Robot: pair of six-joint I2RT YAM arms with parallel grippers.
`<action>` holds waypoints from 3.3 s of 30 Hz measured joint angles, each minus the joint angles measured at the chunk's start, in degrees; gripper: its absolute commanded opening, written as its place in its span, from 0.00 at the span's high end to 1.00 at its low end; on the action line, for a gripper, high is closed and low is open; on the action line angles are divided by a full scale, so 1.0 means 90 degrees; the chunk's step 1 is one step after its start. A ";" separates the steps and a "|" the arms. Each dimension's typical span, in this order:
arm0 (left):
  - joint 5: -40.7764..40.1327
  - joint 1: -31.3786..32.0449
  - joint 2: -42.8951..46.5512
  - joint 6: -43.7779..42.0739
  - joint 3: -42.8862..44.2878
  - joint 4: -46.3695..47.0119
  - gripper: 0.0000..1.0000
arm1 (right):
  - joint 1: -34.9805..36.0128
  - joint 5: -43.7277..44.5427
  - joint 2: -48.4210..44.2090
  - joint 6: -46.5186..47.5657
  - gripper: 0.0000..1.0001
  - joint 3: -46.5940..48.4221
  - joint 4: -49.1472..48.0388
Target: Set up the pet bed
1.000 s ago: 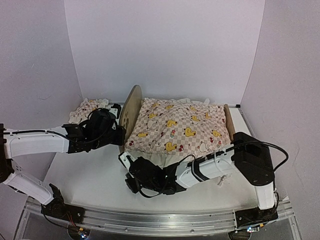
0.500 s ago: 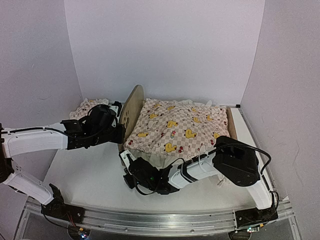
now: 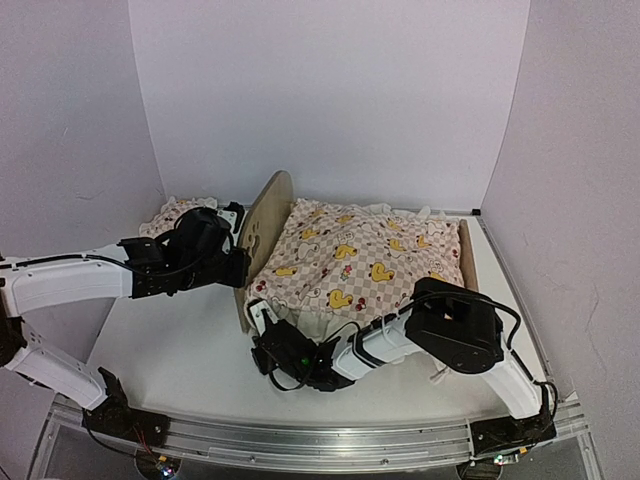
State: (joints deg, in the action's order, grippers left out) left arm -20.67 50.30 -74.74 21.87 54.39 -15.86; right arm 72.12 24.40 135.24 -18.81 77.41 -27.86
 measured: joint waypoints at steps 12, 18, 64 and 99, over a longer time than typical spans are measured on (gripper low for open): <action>-0.0010 -0.0002 0.0012 -0.0015 0.0000 -0.0024 1.00 | -0.0058 0.0262 -0.0005 0.0085 0.62 -0.0233 -0.0372; -0.0007 -0.0015 0.0012 -0.0027 0.0000 -0.0022 1.00 | -0.0063 0.0413 -0.0005 0.0109 0.57 -0.0214 -0.0364; -0.0228 -0.0053 -0.0520 -0.0216 -0.0153 0.0899 0.90 | -0.0731 -0.3169 -0.1542 0.0325 1.00 -0.1428 0.0459; 0.2334 0.0401 0.0328 0.2268 -0.3725 0.3279 0.59 | -0.1156 -0.0690 -0.3517 0.0476 0.69 -0.0578 0.4221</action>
State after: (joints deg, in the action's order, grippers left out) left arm 0.34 53.91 -71.79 42.28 20.86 13.65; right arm 61.71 18.20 103.59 -14.52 72.20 10.13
